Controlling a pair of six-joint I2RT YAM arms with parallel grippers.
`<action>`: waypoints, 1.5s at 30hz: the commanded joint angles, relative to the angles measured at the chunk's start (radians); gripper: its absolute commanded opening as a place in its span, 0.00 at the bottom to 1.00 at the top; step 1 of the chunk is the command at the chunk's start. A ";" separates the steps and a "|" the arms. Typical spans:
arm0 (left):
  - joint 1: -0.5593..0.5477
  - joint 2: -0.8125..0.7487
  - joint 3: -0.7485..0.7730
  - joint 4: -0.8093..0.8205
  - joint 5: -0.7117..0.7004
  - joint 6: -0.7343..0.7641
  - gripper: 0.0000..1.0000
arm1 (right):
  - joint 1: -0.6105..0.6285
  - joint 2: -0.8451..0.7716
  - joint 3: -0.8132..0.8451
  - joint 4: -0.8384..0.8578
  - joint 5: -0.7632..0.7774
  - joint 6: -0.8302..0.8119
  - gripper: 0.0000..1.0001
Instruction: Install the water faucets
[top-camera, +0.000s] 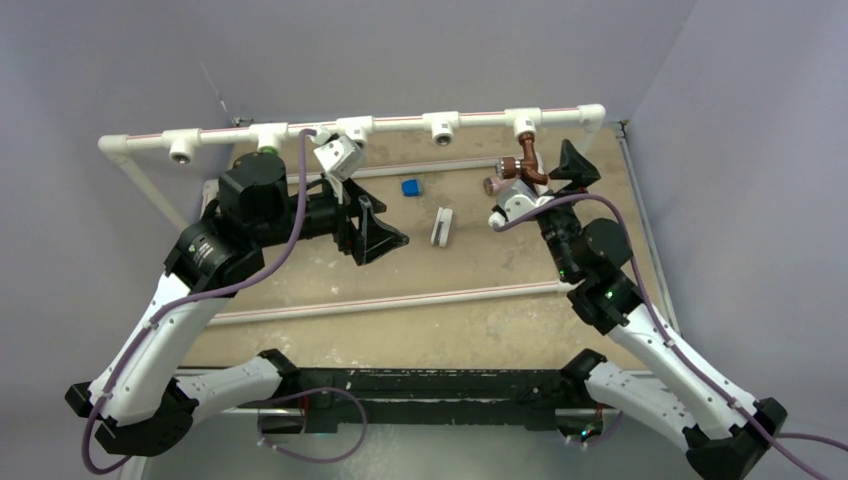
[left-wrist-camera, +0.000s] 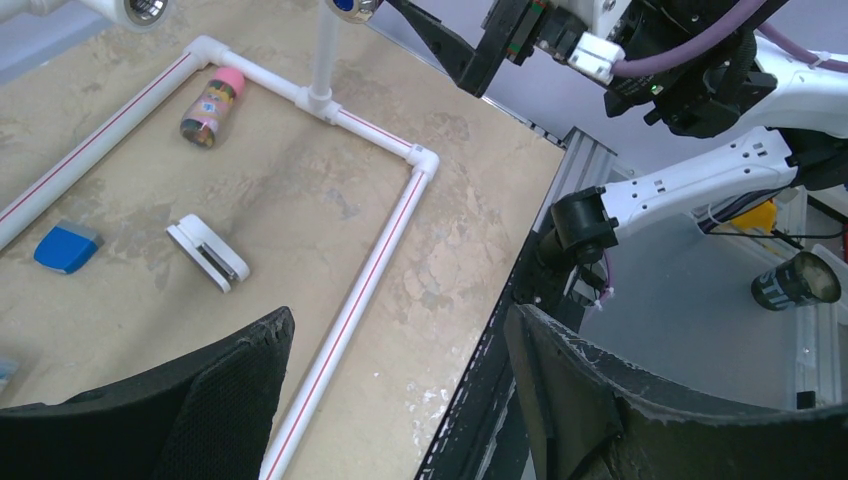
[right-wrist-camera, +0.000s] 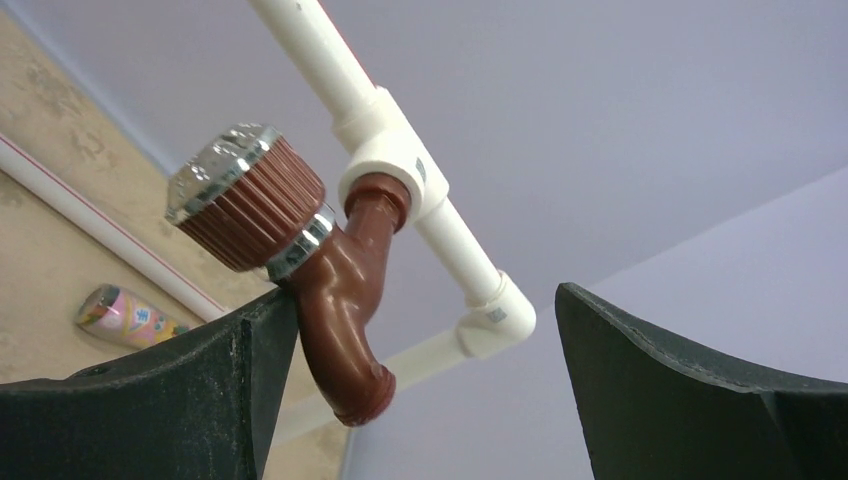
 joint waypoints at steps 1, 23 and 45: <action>-0.005 -0.001 0.006 0.018 -0.008 0.017 0.77 | 0.011 0.010 0.004 0.080 -0.052 -0.124 0.98; -0.005 0.011 0.001 0.023 -0.007 0.018 0.77 | 0.113 0.097 -0.033 0.234 0.122 -0.365 0.53; -0.005 0.001 0.000 0.019 -0.006 0.015 0.77 | 0.132 0.142 -0.083 0.427 0.040 1.191 0.00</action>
